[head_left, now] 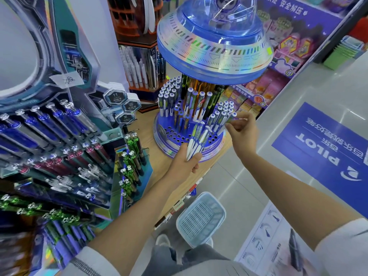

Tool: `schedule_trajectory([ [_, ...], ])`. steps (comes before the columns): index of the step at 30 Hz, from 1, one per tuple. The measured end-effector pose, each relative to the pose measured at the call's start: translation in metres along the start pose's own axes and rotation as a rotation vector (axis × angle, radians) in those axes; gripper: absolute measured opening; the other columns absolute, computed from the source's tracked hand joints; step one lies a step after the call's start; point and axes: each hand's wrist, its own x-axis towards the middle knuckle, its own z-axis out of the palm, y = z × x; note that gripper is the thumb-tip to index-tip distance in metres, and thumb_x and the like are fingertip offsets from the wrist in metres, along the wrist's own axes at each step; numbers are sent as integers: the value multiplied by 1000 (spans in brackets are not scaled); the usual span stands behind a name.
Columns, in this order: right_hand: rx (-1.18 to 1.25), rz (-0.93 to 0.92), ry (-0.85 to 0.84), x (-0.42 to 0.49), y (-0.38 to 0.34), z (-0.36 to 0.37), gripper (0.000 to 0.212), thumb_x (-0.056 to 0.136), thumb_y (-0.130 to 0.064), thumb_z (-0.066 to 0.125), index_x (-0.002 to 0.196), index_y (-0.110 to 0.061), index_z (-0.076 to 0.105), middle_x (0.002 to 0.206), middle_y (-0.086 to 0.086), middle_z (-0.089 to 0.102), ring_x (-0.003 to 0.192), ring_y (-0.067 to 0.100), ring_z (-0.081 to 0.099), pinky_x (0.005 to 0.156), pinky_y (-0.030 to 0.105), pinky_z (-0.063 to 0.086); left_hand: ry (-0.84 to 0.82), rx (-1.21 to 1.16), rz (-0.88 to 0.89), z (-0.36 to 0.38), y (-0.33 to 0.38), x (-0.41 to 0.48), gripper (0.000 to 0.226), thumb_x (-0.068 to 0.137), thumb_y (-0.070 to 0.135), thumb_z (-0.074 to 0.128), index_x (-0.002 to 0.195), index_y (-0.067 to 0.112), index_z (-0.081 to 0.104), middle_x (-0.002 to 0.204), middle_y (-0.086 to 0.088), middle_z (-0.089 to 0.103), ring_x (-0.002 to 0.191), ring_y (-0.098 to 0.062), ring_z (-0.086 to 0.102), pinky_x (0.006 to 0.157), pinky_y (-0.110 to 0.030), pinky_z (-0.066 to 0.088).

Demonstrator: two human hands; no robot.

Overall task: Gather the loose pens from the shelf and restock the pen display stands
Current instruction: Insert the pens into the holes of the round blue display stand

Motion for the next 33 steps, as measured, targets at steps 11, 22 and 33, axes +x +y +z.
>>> schedule_trajectory([
  [11, -137, 188, -65, -2, 6, 11, 21, 85, -28, 74, 95, -13, 63, 80, 0, 64, 69, 10, 57, 64, 22, 47, -4, -26, 7, -4, -1, -6, 13, 98, 11, 52, 108, 6, 46, 71, -2, 51, 56, -6, 48, 55, -18, 44],
  [22, 291, 337, -712, -34, -2, 1, 12, 85, -20, 70, 80, -10, 65, 80, 5, 66, 72, 13, 63, 70, 21, 52, 25, -38, 28, 8, -3, -3, 22, 98, 10, 52, 116, -1, 46, 92, -11, 59, 69, -19, 57, 57, -27, 51],
  [33, 148, 84, 17, -18, -3, -6, 8, 89, -14, 68, 97, -11, 68, 82, 3, 72, 77, 14, 69, 76, 27, 54, 39, -126, 44, 2, -6, 2, 21, 98, 5, 49, 118, -1, 43, 107, -12, 59, 76, -24, 58, 64, -25, 56],
])
